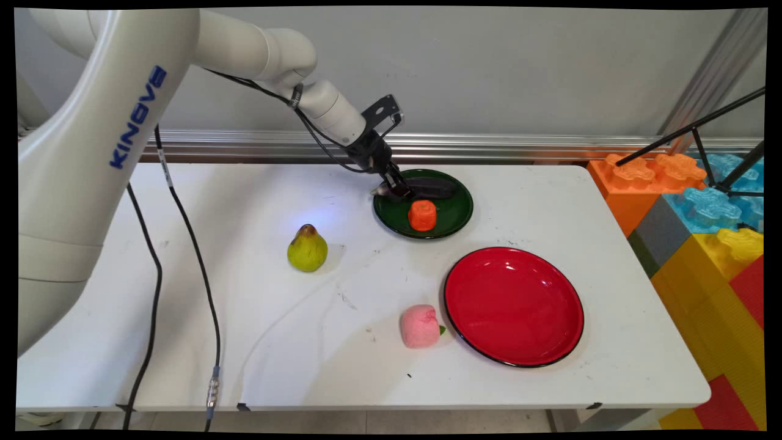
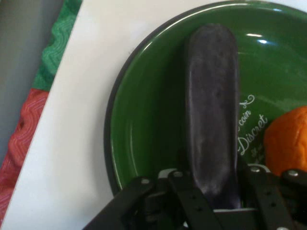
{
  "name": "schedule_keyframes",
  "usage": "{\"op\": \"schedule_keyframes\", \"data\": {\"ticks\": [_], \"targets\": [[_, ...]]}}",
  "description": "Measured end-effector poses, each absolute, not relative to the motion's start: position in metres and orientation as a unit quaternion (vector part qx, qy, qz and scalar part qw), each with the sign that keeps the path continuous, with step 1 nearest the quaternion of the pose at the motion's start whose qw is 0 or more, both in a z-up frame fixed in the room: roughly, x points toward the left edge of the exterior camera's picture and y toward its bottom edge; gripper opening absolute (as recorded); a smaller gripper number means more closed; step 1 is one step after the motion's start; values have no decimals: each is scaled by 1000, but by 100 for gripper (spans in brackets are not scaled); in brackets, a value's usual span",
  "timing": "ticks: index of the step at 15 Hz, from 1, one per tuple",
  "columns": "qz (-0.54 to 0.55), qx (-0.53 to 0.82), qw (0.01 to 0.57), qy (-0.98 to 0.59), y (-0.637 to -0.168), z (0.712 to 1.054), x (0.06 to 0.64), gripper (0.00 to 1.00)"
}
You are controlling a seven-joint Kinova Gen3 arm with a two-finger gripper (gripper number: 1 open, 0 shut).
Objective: Place the picked object on the table
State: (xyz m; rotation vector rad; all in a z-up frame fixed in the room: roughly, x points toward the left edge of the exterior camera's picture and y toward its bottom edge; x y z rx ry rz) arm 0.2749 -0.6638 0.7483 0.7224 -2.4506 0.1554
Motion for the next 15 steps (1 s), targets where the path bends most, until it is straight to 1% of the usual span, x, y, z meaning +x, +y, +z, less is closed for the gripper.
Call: {"op": "schedule_keyframes", "data": {"ticks": [6, 9, 15], "targets": [[60, 263, 290, -918, -659, 752, 274, 0], [62, 261, 296, -917, -657, 760, 273, 0], [82, 256, 321, -908, -651, 803, 276, 0]]}}
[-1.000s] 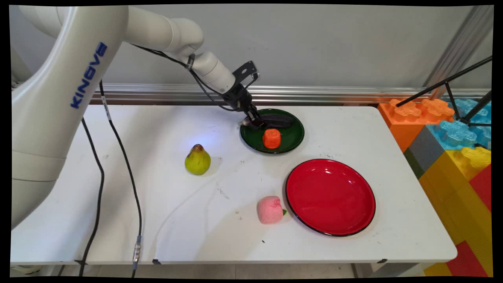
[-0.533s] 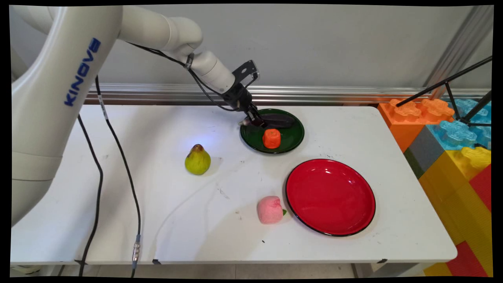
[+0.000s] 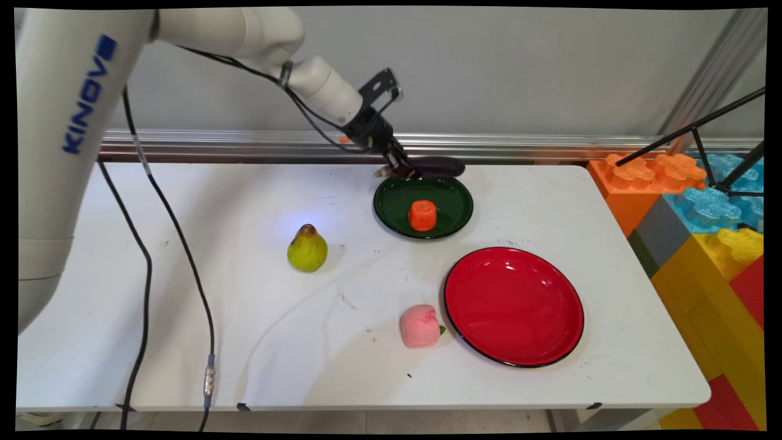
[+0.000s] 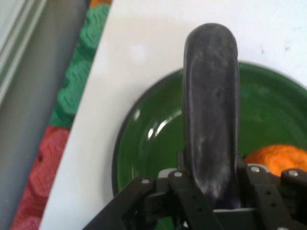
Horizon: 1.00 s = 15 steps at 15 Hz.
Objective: Place the picked object on the table
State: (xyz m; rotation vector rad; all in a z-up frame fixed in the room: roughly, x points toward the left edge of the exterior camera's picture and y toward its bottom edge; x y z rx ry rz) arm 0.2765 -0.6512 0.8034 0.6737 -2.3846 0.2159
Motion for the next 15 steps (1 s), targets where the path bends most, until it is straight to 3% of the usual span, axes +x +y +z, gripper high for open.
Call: {"op": "schedule_keyframes", "data": {"ticks": [9, 15], "targets": [[105, 256, 344, -897, -606, 871, 281, 0], [99, 271, 333, -898, -531, 891, 284, 0]]}}
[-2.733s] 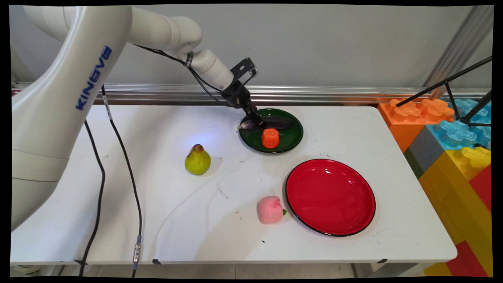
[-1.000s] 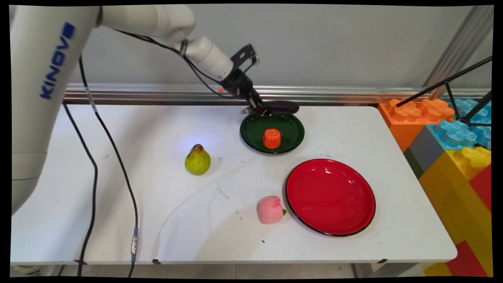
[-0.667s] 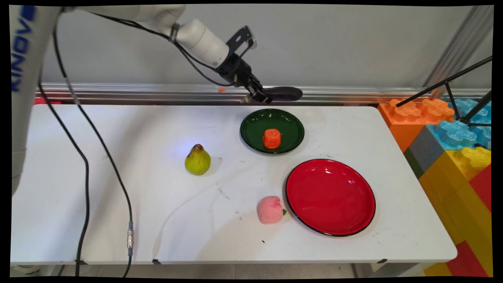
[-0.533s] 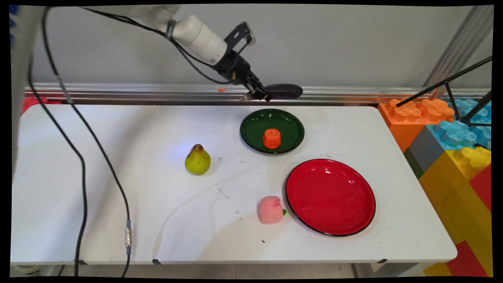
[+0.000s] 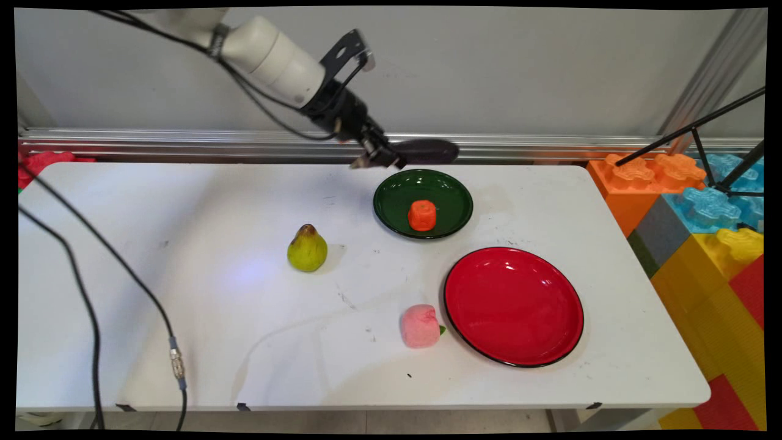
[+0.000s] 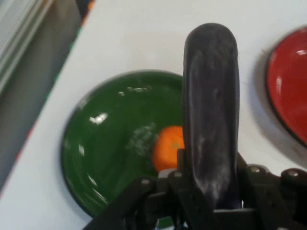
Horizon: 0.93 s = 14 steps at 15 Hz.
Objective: Place the picked object on the table
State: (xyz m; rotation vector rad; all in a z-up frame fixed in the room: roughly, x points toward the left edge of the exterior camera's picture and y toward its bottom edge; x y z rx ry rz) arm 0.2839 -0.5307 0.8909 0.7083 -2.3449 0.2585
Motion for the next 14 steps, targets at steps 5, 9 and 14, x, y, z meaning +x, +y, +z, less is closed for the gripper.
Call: {"op": "schedule_keyframes", "data": {"ticks": [5, 9, 14], "targets": [[73, 331, 318, -886, -465, 885, 285, 0], [57, 360, 315, -876, -437, 877, 281, 0], [42, 373, 312, -872, -410, 855, 276, 0]]}}
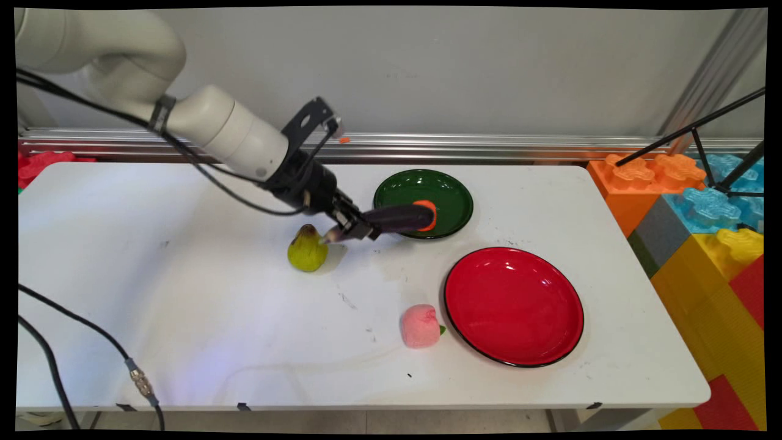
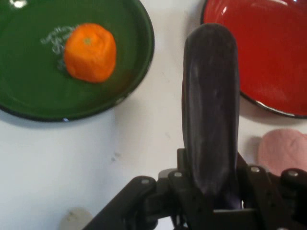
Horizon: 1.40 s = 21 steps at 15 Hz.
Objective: Place the picked object on the table
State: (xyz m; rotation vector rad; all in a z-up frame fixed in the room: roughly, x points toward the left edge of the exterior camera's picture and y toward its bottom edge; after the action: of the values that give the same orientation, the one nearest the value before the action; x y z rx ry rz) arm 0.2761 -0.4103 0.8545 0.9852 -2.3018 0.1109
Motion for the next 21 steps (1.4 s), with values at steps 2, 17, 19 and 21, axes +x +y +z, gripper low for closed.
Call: {"op": "schedule_keyframes", "data": {"ticks": [2, 17, 19, 21], "targets": [[34, 376, 310, -872, -404, 843, 275, 0], [-2, 403, 288, -869, -385, 768, 266, 0], [-3, 402, 286, -870, -382, 764, 266, 0], [-2, 399, 286, -871, -380, 761, 266, 0]]}}
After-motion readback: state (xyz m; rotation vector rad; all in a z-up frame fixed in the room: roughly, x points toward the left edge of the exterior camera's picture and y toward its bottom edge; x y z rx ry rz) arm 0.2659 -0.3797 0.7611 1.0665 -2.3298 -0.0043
